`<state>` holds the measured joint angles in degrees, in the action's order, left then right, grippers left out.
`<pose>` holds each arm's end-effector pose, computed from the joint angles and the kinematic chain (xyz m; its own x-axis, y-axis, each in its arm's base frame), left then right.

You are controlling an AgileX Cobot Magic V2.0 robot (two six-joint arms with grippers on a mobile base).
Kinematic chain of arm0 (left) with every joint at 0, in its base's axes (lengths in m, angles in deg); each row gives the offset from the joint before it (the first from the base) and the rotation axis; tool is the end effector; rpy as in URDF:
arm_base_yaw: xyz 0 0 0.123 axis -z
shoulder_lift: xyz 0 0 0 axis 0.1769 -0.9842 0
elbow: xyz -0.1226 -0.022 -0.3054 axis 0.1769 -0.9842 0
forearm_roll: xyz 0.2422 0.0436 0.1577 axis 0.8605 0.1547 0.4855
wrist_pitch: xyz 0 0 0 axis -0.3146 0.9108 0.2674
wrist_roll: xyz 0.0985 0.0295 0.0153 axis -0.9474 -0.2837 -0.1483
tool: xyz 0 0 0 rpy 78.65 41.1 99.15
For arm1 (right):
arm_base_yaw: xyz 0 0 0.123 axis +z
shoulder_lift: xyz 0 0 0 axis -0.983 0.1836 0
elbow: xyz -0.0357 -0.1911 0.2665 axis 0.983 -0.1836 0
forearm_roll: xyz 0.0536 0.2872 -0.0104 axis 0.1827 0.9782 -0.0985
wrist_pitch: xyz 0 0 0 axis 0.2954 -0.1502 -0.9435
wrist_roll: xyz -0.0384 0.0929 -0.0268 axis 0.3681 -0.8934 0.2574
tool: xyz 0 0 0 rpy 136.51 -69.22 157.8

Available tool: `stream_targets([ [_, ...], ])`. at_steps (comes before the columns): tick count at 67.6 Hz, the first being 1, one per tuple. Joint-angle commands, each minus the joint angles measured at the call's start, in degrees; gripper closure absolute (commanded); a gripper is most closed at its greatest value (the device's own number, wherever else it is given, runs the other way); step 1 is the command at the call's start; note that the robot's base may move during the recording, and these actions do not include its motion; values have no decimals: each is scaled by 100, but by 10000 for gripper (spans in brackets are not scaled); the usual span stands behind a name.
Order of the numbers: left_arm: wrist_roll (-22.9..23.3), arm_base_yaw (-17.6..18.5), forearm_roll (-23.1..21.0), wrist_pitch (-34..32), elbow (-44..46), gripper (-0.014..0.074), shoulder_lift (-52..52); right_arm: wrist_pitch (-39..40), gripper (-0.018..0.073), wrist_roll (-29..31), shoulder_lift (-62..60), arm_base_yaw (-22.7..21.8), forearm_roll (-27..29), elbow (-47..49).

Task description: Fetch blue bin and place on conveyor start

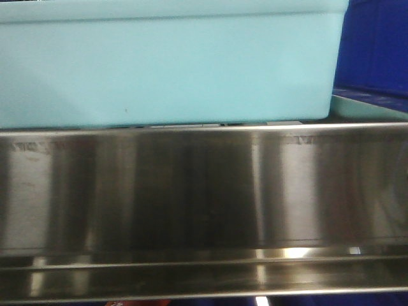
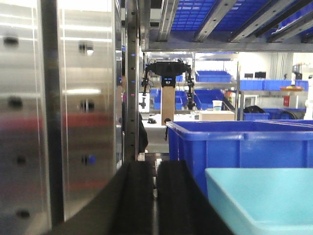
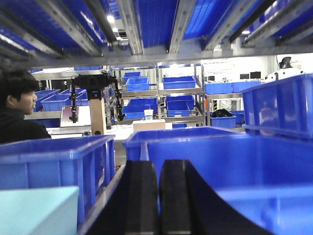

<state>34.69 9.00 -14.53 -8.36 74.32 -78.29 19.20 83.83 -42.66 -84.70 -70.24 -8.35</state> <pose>0.0337 0.0021 0.3449 0.2081 0.0245 -0.9778 -0.0376 0.9991 0.0170 0.0245 -0.0016 0.3687 0.2507 0.0676 -0.9657 0.0643 0.9942 0.0863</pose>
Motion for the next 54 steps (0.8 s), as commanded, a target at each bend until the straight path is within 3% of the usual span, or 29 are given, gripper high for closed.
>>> stream_targets([
  [1, -13, 24, -43, 486, 551, 368, -347, -209, 383, 46, 380, -18, 17, 446],
  [7, -13, 24, -43, 518, 896, 211, -725, -198, 174, 46, 747, -18, 17, 716],
  [13, -13, 24, -55, 428, 1048, 123, -1097, -96, -17, 46, 1092, -18, -25, 769],
  [25, -99, 119, -229, 911, 1547, 67, -1837, -79, -9, 207, 1599, -18, -24, 1096],
  [36, -513, 957, -378, 1235, 2073, 66, -2466, -459, -9, 460, 2192, 293, 5, 1736],
  [49, -513, 2115, -403, 1657, 2916, 66, -3658, -1077, -9, 460, 3234, 1300, 30, 2598],
  [54, -513, 2391, -403, 1700, 3216, 67, -4115, -1264, -9, 460, 3653, 1715, 30, 2915],
])
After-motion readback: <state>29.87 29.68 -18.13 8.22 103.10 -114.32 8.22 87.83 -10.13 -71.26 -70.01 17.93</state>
